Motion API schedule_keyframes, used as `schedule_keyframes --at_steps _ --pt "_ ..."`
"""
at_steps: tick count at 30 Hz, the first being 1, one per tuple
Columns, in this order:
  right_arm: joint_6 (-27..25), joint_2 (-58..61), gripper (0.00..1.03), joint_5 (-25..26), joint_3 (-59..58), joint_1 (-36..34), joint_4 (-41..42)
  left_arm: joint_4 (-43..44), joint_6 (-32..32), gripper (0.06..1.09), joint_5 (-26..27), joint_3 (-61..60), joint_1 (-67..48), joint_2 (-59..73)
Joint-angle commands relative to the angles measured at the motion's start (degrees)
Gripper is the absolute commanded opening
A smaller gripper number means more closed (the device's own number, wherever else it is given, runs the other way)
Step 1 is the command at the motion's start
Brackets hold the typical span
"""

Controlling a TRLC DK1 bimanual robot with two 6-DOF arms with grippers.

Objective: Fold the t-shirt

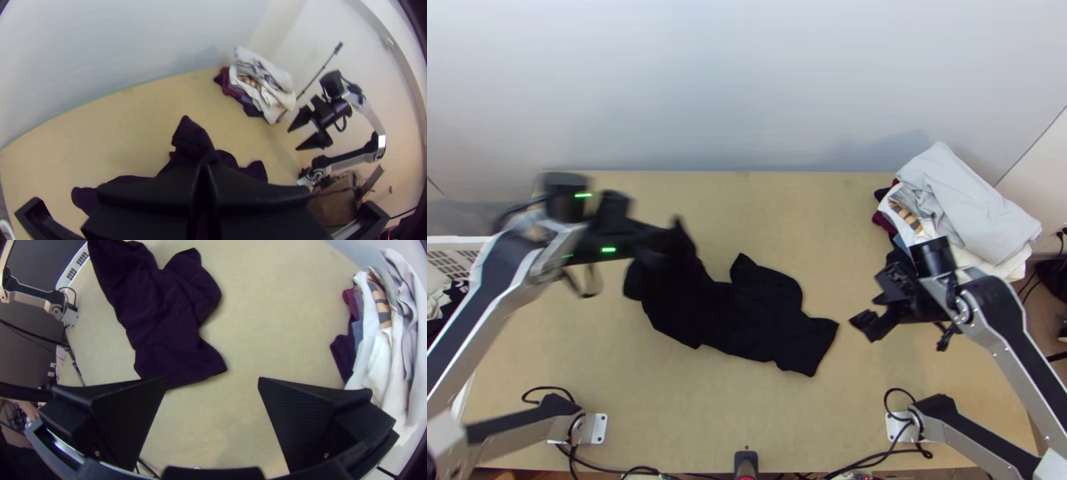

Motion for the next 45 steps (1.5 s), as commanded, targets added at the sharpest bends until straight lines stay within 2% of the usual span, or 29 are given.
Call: schedule_keyframes --at_steps 1,8,12,13,14,15,16,24,31,39,45 --pt "-5.58 0.84 0.98 0.18 3.4 -12.9 -2.86 -1.8 4.55 0.1 -3.52 11.84 -21.55 17.26" --pt "-9.1 2.42 0.98 0.09 4.98 -30.83 -2.77 -1.8 7.89 0.1 -4.57 29.68 -35.79 36.24" --pt "-10.51 2.33 0.98 0.09 3.49 -35.22 -2.68 -1.8 7.53 0.12 -4.84 36.8 -40.1 43.45" --pt "-10.95 2.33 0.98 0.09 3.14 -35.93 -2.68 -1.71 7.62 0.26 -4.84 37.86 -41.15 44.68" --pt "-11.3 2.6 0.98 0.09 2.7 -36.45 -2.6 -1.8 7.8 0.46 -4.84 38.74 -42.38 45.82" --pt "-11.47 2.95 0.98 0.09 2.43 -36.89 -2.42 -1.89 8.06 0.7 -4.84 39.7 -43.44 46.79" --pt "-11.56 3.39 0.98 0.09 2.26 -36.98 -2.25 -2.07 8.68 1.05 -4.84 40.58 -44.32 47.58" --pt "-12.35 6.38 0.98 0.09 2.43 -33.99 -1.89 -6.11 9.91 1.04 -5.37 47.96 -42.12 47.75" --pt "-11.3 6.64 0.98 0.01 2.87 -23.45 -1.98 -17.18 15.44 1.04 -5.54 47.44 -37.02 44.77" --pt "-7.43 6.11 0.97 0.01 3.14 -3.58 -5.32 -22.46 20.63 1.04 -8.09 36.01 -25.07 36.06" --pt "-7.08 10.68 0.96 -0.08 2.61 3.8 -5.23 -22.54 22.91 1.04 -9.06 21.86 -20.15 29.56"
